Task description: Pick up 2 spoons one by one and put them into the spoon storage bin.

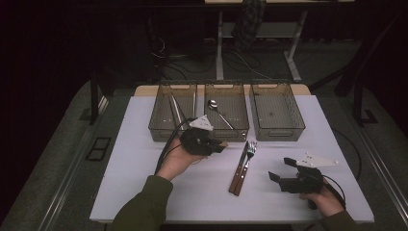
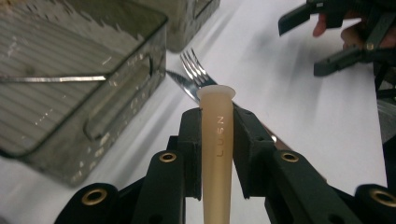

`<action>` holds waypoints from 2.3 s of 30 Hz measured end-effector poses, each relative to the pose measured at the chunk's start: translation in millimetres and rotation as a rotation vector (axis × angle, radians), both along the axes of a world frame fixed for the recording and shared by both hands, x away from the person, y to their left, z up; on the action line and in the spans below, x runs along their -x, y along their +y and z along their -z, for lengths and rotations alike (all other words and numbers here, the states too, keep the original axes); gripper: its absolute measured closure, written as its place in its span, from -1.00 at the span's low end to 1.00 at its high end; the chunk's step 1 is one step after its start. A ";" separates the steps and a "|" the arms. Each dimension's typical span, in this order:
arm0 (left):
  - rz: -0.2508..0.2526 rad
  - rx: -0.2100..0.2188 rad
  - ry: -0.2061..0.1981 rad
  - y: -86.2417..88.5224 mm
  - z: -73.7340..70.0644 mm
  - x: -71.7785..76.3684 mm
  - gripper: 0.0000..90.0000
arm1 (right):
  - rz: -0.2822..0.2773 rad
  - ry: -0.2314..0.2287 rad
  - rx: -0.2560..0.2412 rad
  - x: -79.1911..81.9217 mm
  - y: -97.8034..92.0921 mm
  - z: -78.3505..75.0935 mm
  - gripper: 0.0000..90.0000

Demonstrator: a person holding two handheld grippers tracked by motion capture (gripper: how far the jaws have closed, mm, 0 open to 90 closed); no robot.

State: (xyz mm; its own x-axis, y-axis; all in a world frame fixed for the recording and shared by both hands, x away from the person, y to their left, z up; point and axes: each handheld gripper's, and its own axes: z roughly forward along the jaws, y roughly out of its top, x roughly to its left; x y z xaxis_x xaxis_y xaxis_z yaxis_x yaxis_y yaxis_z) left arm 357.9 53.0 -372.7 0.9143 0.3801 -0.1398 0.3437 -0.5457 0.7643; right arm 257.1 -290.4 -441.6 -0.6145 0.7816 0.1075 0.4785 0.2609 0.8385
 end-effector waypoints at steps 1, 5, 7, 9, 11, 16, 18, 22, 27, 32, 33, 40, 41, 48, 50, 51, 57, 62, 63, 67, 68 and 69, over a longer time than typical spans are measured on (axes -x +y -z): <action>0.004 -0.001 -0.004 -2.0 -2.0 -1.8 0.63 | 0.001 -0.001 -0.001 0.1 -0.1 0.0 -0.62; 0.001 0.000 -0.005 -9.4 -7.2 -9.1 0.63 | 0.004 -0.001 -0.002 -0.1 -0.6 0.0 -0.62; -0.001 0.002 -0.007 -12.4 -8.6 -13.5 0.63 | 0.003 -0.003 -0.001 0.0 -0.5 0.0 -0.62; -0.007 0.005 -0.009 -15.3 -9.4 -17.9 0.63 | 0.002 -0.005 -0.001 0.1 -0.5 -0.3 -0.62; -0.013 0.006 -0.006 -18.2 -9.9 -23.2 0.63 | 0.002 -0.005 -0.001 -0.1 -0.4 -0.2 -0.62; -0.033 0.002 -0.006 -25.4 -10.5 -38.8 0.63 | 0.000 -0.006 -0.001 0.4 0.0 -0.4 -0.62; -0.043 0.000 -0.002 -27.8 -11.3 -47.2 0.63 | 0.001 -0.007 0.000 0.6 0.0 -0.6 -0.62; -0.060 -0.005 -0.010 -34.1 -16.8 -63.6 0.63 | 0.002 -0.011 -0.003 0.6 -0.2 -1.2 -0.62; -0.086 0.007 -0.020 -39.7 -21.0 -85.7 0.63 | 0.003 -0.013 -0.006 0.7 -0.6 -1.5 -0.62; -0.111 0.000 -0.026 -44.9 -19.7 -105.8 0.63 | 0.003 -0.014 -0.009 1.2 -0.4 -1.8 -0.62; -0.117 0.014 -0.021 -45.3 -18.5 -109.2 0.63 | 0.003 -0.018 -0.009 1.1 -0.6 -1.9 -0.62; -0.182 -0.005 -0.026 -50.0 -3.8 -126.3 0.60 | 0.004 -0.022 -0.015 1.7 -1.1 -3.0 -0.62; -0.188 0.001 -0.024 -50.0 -1.3 -127.5 0.53 | 0.003 -0.025 -0.015 1.7 -1.3 -3.3 -0.62; -0.213 0.022 -0.038 -44.3 -6.8 -117.4 -0.23 | 0.003 -0.023 -0.015 1.1 -1.9 -2.9 -0.62; -0.210 0.029 -0.038 -41.4 -9.7 -110.9 -0.30 | 0.001 -0.025 -0.012 1.2 -1.5 -2.8 -0.62; -0.201 0.032 -0.037 -39.2 -11.3 -106.8 -0.33 | -0.001 -0.024 -0.011 1.2 -1.2 -2.7 -0.62; -0.173 0.043 -0.034 -24.3 -16.6 -75.7 -0.46 | -0.002 -0.022 0.003 -0.2 -1.0 -1.5 -0.62; -0.157 0.080 -0.022 -9.0 -17.1 -49.3 -0.48 | 0.006 -0.019 0.010 -1.9 -1.4 -0.4 -0.62; -0.158 0.073 -0.022 -7.1 -16.6 -43.7 -0.48 | 0.008 -0.017 0.010 -2.2 -1.4 -0.2 -0.62; -0.137 0.098 0.001 0.5 -11.8 -24.6 -0.47 | 0.014 -0.018 0.012 -2.4 -1.5 0.3 -0.62; -0.133 0.102 0.002 2.0 -10.0 -20.3 -0.47 | 0.015 -0.019 0.011 -2.4 -1.4 0.2 -0.62; -0.128 0.102 0.002 3.5 -8.0 -16.1 -0.46 | 0.014 -0.021 0.010 -2.3 -1.2 0.1 -0.62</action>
